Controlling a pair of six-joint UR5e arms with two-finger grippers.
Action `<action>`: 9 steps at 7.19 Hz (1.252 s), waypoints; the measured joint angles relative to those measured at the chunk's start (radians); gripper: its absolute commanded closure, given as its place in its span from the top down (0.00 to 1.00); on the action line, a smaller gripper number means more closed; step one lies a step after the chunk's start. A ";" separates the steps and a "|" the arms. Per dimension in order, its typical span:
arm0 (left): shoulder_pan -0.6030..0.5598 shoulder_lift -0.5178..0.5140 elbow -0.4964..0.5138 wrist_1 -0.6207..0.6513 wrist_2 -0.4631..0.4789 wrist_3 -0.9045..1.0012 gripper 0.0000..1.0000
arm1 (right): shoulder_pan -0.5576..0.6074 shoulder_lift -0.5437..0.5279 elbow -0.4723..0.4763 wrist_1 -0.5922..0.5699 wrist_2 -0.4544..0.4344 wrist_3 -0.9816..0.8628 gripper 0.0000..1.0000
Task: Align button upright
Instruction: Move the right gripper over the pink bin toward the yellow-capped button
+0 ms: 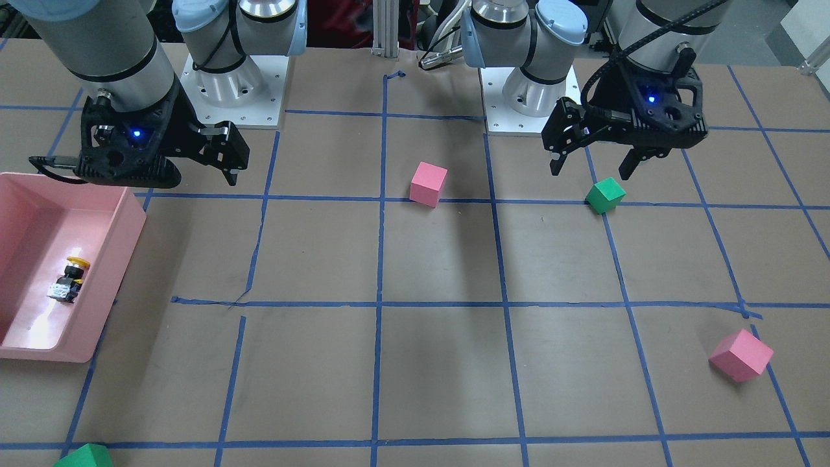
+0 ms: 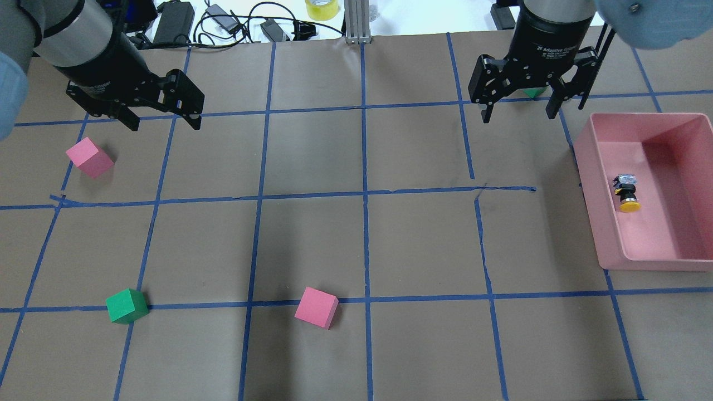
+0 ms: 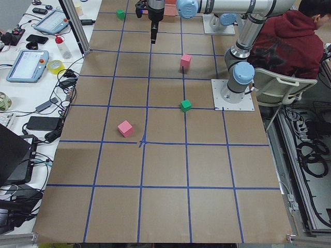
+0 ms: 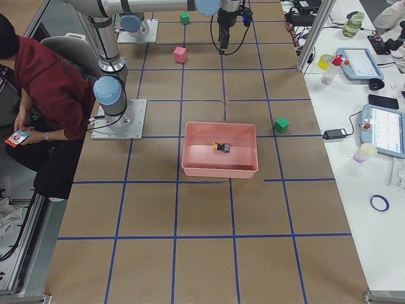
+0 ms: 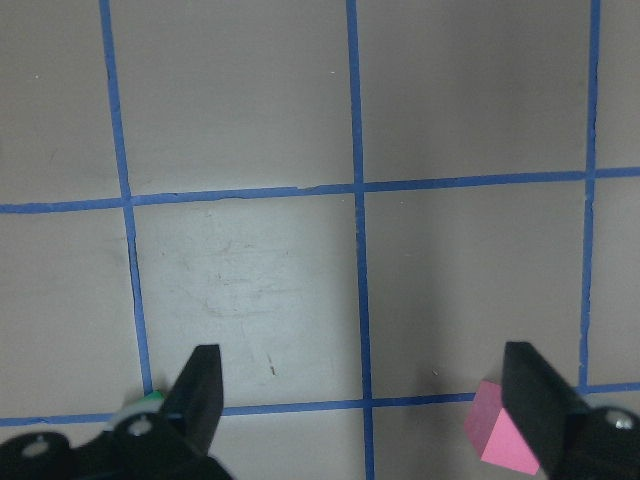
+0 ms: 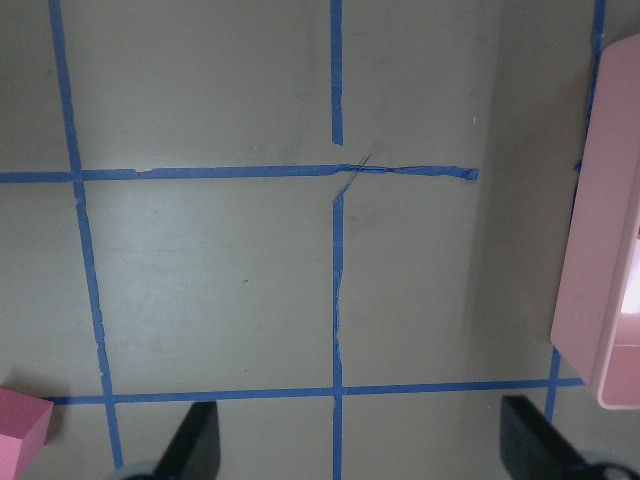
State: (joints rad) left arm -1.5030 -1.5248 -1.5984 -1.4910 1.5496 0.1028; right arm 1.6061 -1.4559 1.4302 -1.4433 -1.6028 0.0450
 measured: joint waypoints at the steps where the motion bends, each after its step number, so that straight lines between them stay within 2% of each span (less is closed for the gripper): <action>1: 0.000 0.000 0.000 0.001 -0.001 0.000 1.00 | 0.000 0.001 0.003 0.001 0.000 0.000 1.00; 9: 0.004 0.003 -0.002 0.000 0.001 0.000 1.00 | -0.002 -0.001 0.026 0.000 -0.007 0.002 1.00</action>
State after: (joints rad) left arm -1.4988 -1.5218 -1.5999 -1.4910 1.5501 0.1028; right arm 1.6041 -1.4570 1.4560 -1.4433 -1.6097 0.0470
